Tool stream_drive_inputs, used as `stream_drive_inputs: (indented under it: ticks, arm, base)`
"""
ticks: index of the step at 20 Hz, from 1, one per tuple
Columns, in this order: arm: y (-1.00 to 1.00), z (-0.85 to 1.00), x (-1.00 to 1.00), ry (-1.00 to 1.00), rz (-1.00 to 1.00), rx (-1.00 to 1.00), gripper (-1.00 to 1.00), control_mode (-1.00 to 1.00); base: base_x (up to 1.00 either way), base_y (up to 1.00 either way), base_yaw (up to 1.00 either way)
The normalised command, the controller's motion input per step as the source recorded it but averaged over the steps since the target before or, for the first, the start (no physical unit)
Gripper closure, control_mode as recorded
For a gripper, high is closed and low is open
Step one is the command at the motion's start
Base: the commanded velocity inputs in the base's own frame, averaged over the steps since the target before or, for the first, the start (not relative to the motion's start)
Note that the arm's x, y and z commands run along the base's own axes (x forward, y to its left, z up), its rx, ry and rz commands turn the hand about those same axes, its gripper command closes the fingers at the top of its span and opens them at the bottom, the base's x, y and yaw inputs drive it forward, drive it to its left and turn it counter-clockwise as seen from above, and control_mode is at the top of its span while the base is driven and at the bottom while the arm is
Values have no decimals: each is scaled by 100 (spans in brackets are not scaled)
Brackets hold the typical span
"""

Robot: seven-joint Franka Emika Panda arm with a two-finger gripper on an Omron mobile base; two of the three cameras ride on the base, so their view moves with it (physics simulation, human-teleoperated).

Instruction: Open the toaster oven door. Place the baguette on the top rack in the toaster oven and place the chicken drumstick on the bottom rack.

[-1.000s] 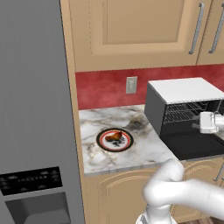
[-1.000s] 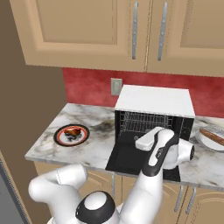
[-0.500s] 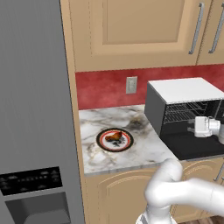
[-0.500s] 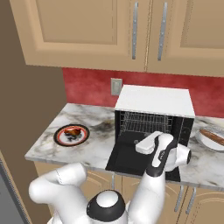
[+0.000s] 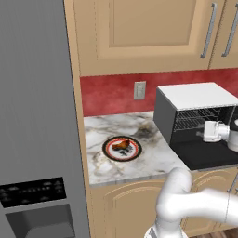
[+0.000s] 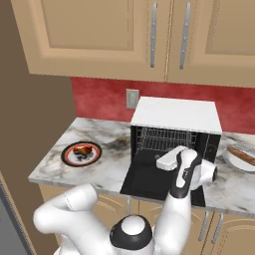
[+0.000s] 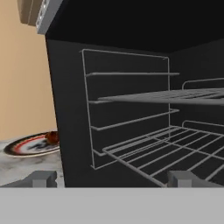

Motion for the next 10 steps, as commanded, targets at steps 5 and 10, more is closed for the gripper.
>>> stream_drive_inputs:
  ticks: [5,10]
  arm:
    - [-33,-16,42,0,0,0,-100,-100]
    - [-5,-24,56,1,0,3,-100,-100]
  base:
    - [0,0,0]
    - [0,0,0]
